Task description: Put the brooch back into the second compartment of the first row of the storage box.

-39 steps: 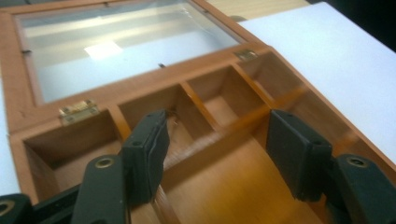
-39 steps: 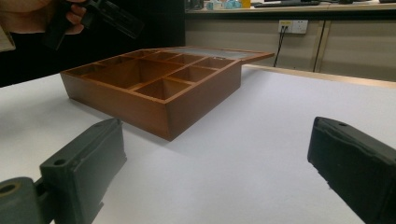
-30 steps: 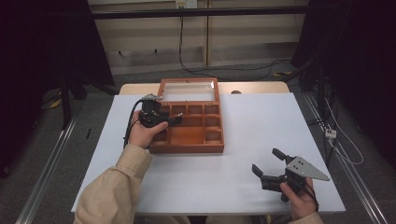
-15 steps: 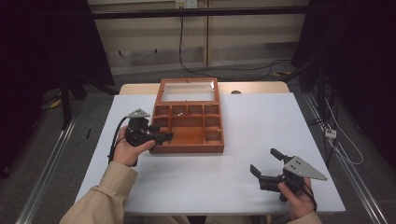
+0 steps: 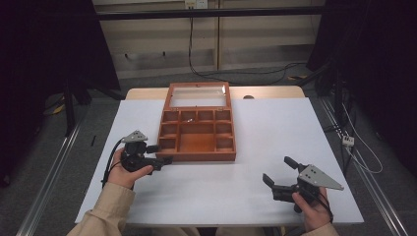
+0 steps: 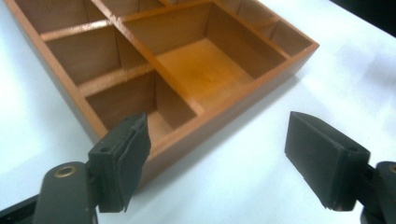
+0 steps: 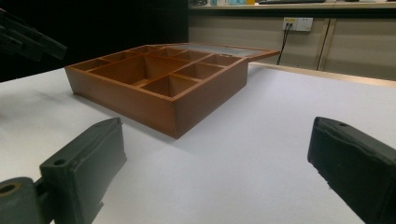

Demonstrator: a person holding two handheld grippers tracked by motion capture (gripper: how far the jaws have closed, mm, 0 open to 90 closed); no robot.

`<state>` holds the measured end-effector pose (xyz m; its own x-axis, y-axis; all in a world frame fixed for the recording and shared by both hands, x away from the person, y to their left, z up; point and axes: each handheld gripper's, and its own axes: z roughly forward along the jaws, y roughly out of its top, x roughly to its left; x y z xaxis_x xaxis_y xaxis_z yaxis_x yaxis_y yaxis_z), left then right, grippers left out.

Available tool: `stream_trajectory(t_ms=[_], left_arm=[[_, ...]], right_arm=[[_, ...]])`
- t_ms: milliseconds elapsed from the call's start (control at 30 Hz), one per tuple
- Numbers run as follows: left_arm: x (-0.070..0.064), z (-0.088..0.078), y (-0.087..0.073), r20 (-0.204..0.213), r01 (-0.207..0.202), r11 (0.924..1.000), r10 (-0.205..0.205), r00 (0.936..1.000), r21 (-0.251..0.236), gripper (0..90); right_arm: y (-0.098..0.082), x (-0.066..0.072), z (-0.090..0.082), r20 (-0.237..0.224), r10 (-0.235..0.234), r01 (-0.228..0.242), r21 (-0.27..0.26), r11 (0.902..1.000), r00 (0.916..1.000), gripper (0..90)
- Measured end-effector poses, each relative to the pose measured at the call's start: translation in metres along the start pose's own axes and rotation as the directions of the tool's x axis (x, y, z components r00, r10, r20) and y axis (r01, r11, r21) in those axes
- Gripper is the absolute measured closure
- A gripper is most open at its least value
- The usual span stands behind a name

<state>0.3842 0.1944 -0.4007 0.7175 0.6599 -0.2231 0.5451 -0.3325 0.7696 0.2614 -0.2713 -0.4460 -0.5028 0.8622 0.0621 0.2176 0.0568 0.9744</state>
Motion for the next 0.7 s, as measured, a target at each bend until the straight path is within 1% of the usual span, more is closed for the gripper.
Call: stream_trajectory(t_ms=[167,333,433,500,567,600,633,700], left_arm=[[0.002,-0.006,-0.009,0.002,0.017,0.9996,-0.017,0.9999,-0.022,21.2],[0.003,-0.008,-0.02,0.001,0.009,0.9999,-0.009,1.0,-0.006,21.2],[0.003,-0.009,-0.028,-0.004,0.013,0.9999,-0.013,0.9999,0.002,20.8],[0.004,-0.01,-0.032,-0.011,0.014,0.9999,-0.014,0.9998,-0.004,19.9],[0.004,-0.011,-0.036,-0.011,0.021,0.9998,-0.021,0.9997,-0.008,19.2],[0.004,-0.011,-0.037,-0.01,0.016,0.9998,-0.016,0.9998,-0.008,19.2],[0.003,-0.011,-0.038,-0.008,0.022,0.9997,-0.022,0.9997,-0.007,19.2],[0.004,-0.012,-0.04,-0.006,0.016,0.9998,-0.016,0.9999,-0.009,19.2]], right_arm=[[0.0,0.0,0.0,0.0,0.0,0.0,0.002,1.0,1.0,3.5],[0.0,0.0,0.0,0.0,0.001,-0.001,0.001,1.0,1.0,3.5],[0.0,0.0,0.0,0.0,0.0,0.0,0.001,1.0,1.0,3.5],[0.0,0.0,0.0,0.0,0.001,-0.001,0.002,1.0,1.0,3.5],[0.0,0.001,0.0,0.0,-0.001,0.001,0.003,1.0,1.0,3.5],[0.0,0.001,0.001,-0.001,-0.001,0.001,0.004,1.0,1.0,3.5],[0.0,0.001,0.001,-0.002,0.0,0.0,0.005,1.0,1.0,3.5],[0.0,0.001,0.001,-0.003,0.0,0.0,0.005,1.0,1.0,3.5]])
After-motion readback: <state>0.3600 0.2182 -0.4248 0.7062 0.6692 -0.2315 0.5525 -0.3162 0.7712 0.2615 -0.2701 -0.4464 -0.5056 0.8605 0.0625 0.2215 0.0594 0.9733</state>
